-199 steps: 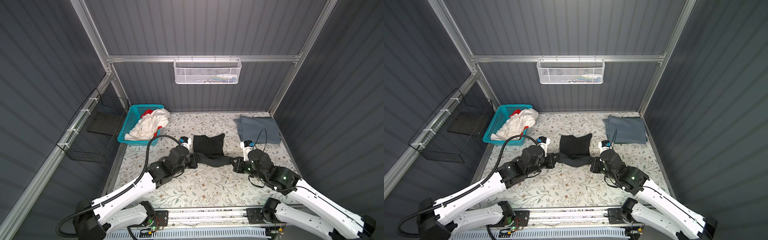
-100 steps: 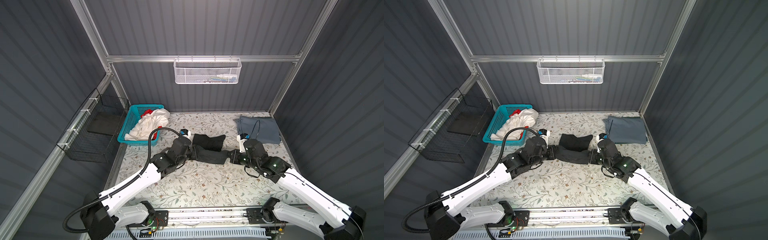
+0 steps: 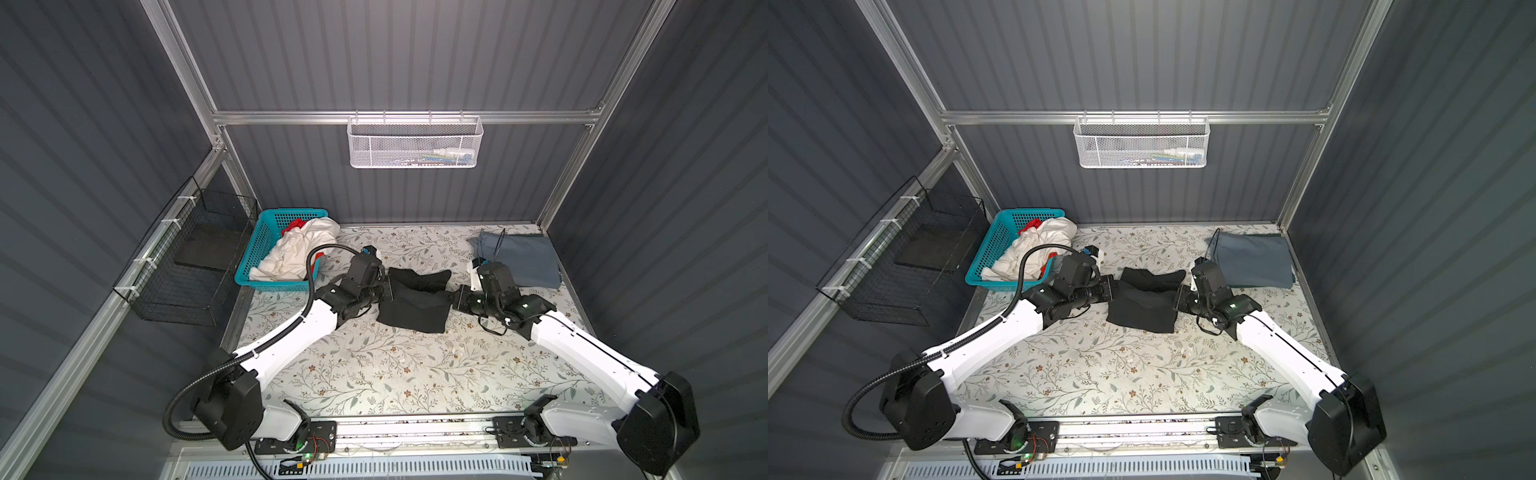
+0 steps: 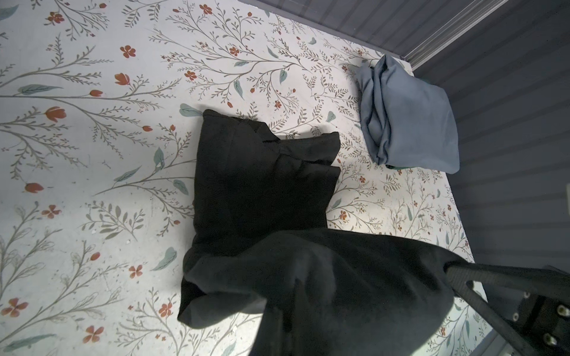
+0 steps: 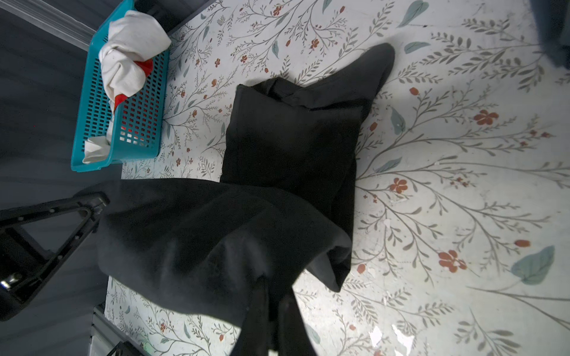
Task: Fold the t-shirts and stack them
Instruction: 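Lift the near end with both grippers and fold it away from the robot, then lay the folded end onto the far half with both grippers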
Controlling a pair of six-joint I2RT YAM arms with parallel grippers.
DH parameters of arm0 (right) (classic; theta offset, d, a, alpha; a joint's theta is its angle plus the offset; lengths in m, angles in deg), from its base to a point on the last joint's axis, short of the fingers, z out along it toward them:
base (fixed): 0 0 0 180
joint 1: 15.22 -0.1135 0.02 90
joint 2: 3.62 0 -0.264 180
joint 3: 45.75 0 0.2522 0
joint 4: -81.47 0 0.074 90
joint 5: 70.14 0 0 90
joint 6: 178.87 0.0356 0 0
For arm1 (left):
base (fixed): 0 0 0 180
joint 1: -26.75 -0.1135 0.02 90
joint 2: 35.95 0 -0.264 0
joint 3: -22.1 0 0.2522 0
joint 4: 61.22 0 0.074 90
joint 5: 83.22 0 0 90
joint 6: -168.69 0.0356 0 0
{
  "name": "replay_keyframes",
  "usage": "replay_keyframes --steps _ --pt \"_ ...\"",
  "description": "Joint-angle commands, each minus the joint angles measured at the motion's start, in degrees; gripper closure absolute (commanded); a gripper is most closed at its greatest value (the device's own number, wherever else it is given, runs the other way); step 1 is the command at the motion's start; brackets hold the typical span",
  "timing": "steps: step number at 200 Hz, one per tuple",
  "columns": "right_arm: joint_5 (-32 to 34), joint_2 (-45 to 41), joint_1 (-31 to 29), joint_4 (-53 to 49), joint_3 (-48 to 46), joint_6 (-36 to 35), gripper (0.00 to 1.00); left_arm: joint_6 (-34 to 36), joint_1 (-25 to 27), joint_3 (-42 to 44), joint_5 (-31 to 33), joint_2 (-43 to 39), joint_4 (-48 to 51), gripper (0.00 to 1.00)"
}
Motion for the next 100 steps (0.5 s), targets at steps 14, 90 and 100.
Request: replay_keyframes --steps 14,90,100 --pt "-1.82 3.56 1.76 2.19 3.82 -1.34 1.0 2.27 -3.07 -3.49 -4.49 3.94 -3.4 1.0" --pt "-7.47 15.01 5.67 1.57 9.87 -1.36 1.0 3.35 -6.51 -7.13 -7.45 11.83 -5.44 1.0" --pt "-7.71 16.01 5.96 1.05 10.74 -1.49 1.0 3.54 -6.72 -7.63 -7.54 12.71 -5.82 1.0"
